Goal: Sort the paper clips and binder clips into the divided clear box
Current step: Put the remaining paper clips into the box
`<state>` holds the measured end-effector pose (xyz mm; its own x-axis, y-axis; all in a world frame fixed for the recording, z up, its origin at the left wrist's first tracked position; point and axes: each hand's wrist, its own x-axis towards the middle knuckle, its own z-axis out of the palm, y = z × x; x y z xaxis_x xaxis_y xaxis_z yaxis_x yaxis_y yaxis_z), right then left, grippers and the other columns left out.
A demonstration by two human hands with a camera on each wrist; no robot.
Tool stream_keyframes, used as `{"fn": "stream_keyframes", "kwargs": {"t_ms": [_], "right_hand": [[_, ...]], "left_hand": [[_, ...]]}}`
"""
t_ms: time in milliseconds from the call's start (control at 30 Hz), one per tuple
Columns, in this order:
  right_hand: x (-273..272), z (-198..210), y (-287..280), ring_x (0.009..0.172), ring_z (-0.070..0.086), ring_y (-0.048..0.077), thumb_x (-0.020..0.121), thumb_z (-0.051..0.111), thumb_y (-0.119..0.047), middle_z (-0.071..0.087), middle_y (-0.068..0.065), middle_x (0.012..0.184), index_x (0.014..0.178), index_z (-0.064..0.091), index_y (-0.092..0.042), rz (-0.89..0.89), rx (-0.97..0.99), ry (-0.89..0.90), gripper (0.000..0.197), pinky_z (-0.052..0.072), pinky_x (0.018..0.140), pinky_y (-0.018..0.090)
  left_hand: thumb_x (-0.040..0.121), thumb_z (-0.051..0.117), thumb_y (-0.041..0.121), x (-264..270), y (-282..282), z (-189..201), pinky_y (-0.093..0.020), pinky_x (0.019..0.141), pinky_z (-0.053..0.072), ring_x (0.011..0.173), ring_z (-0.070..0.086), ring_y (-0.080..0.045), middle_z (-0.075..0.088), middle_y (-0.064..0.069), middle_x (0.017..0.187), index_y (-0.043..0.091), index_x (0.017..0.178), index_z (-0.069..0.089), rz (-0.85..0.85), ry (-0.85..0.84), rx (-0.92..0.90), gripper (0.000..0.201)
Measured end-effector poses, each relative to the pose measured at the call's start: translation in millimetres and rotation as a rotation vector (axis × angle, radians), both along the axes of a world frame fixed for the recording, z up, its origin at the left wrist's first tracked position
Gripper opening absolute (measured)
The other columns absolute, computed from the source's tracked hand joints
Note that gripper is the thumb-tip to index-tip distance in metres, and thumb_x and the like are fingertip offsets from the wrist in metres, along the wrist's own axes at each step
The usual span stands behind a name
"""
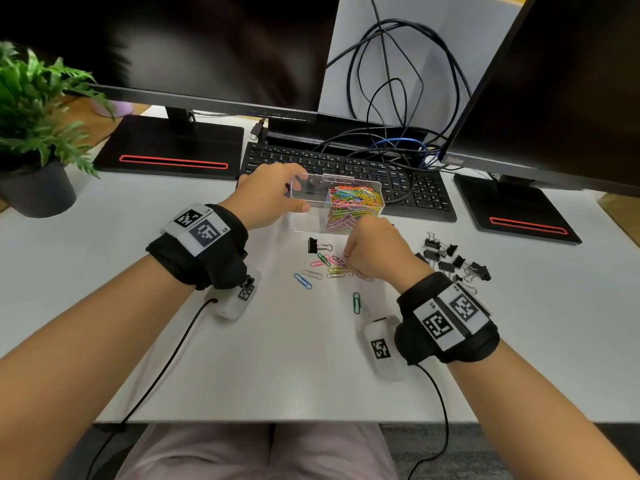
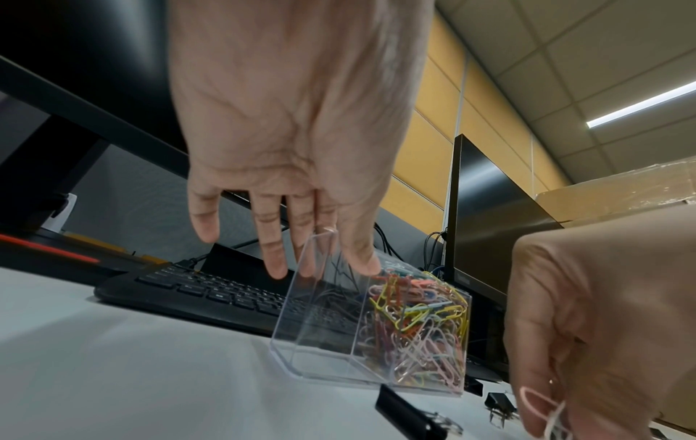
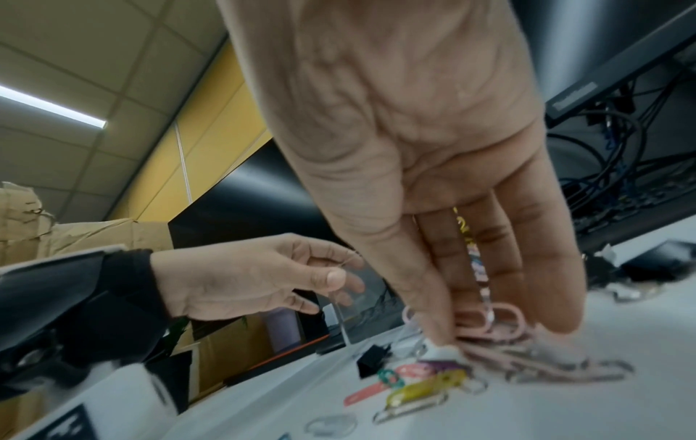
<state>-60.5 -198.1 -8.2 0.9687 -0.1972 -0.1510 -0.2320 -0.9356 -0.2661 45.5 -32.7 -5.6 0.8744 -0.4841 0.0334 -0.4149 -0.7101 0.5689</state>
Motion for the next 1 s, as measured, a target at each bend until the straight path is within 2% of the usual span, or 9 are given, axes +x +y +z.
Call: {"fn": "stream_keyframes", "kwargs": {"t_ms": [200, 300, 367, 433, 500, 633, 700, 800, 1000], "right_hand": [[-2.7, 12.3, -11.7, 0.070, 0.059, 0.020, 0.080, 0.066, 0.001, 0.069, 0.004, 0.083, 0.086, 0.078, -0.008, -0.034, 0.176, -0.022, 0.016, 0.054, 0.073, 0.030], [-5.7, 20.5, -20.3, 0.072, 0.060, 0.022, 0.075, 0.075, 0.002, 0.071, 0.008, 0.089, 0.082, 0.077, -0.008, -0.081, 0.298, -0.073, 0.013, 0.058, 0.075, 0.037], [-5.8, 27.1, -25.8, 0.069, 0.062, 0.026, 0.072, 0.079, 0.001, 0.070, 0.010, 0.087, 0.081, 0.076, -0.005, -0.131, 0.382, -0.119, 0.011, 0.059, 0.070, 0.037], [-2.9, 34.3, -32.4, 0.061, 0.064, 0.027, 0.072, 0.079, -0.001, 0.071, 0.009, 0.084, 0.083, 0.076, -0.003, -0.154, 0.436, -0.184, 0.011, 0.059, 0.058, 0.029], [2.7, 43.2, -38.3, 0.061, 0.065, 0.018, 0.073, 0.079, -0.003, 0.072, 0.007, 0.087, 0.087, 0.076, -0.004, -0.161, 0.461, -0.253, 0.014, 0.055, 0.052, 0.019], [23.0, 56.7, -47.0, 0.075, 0.070, 0.023, 0.073, 0.079, -0.004, 0.073, 0.011, 0.086, 0.086, 0.076, -0.006, -0.214, 0.549, -0.359, 0.013, 0.061, 0.069, 0.035], [32.8, 59.9, -47.1, 0.077, 0.070, 0.022, 0.074, 0.079, -0.004, 0.072, 0.010, 0.084, 0.083, 0.075, -0.008, -0.196, 0.528, -0.388, 0.010, 0.060, 0.072, 0.036], [42.5, 60.1, -42.8, 0.069, 0.064, 0.014, 0.075, 0.078, -0.003, 0.069, 0.005, 0.078, 0.083, 0.076, -0.006, -0.142, 0.450, -0.411, 0.009, 0.054, 0.072, 0.029], [53.1, 54.7, -34.4, 0.077, 0.060, 0.012, 0.079, 0.075, -0.006, 0.069, 0.004, 0.087, 0.091, 0.076, -0.005, -0.084, 0.308, -0.382, 0.012, 0.048, 0.073, 0.022]], "left_hand": [[0.084, 0.073, 0.034, 0.1, 1.5, 0.5, -0.052, 0.101, 0.043, 0.109, 0.057, -0.023, 0.063, 0.001, 0.120, 0.024, 0.132, 0.053, -0.004, -0.001, -0.011, 0.054], [0.083, 0.074, 0.034, 0.7, 0.9, 1.0, -0.052, 0.101, 0.043, 0.109, 0.057, -0.024, 0.063, 0.001, 0.120, 0.024, 0.132, 0.053, -0.005, 0.001, -0.014, 0.054], [0.083, 0.074, 0.035, 2.4, 0.9, 1.0, -0.052, 0.101, 0.042, 0.109, 0.057, -0.024, 0.063, 0.001, 0.119, 0.024, 0.131, 0.053, -0.008, -0.001, -0.017, 0.053], [0.083, 0.074, 0.035, 4.2, 1.3, 0.3, -0.053, 0.101, 0.042, 0.108, 0.057, -0.023, 0.064, 0.002, 0.118, 0.025, 0.130, 0.054, -0.009, -0.002, -0.020, 0.053], [0.082, 0.075, 0.035, 6.3, 1.5, -1.2, -0.053, 0.101, 0.042, 0.108, 0.058, -0.023, 0.064, 0.002, 0.118, 0.025, 0.129, 0.054, -0.014, -0.003, -0.018, 0.052], [0.082, 0.075, 0.037, 7.8, 2.4, -4.0, -0.052, 0.101, 0.041, 0.107, 0.058, -0.022, 0.064, 0.003, 0.117, 0.026, 0.129, 0.054, -0.021, -0.004, -0.021, 0.052], [0.082, 0.074, 0.037, 7.4, 2.9, -3.7, -0.050, 0.102, 0.040, 0.107, 0.057, -0.021, 0.063, 0.004, 0.117, 0.026, 0.129, 0.054, -0.022, -0.008, -0.022, 0.052], [0.083, 0.074, 0.038, 6.6, 3.1, -3.3, -0.046, 0.101, 0.038, 0.107, 0.057, -0.020, 0.063, 0.006, 0.117, 0.028, 0.129, 0.054, -0.016, -0.016, -0.016, 0.051], [0.083, 0.073, 0.039, 6.3, 2.8, -2.4, -0.043, 0.100, 0.034, 0.109, 0.056, -0.019, 0.063, 0.007, 0.118, 0.028, 0.130, 0.053, -0.016, -0.021, -0.006, 0.052]]}}
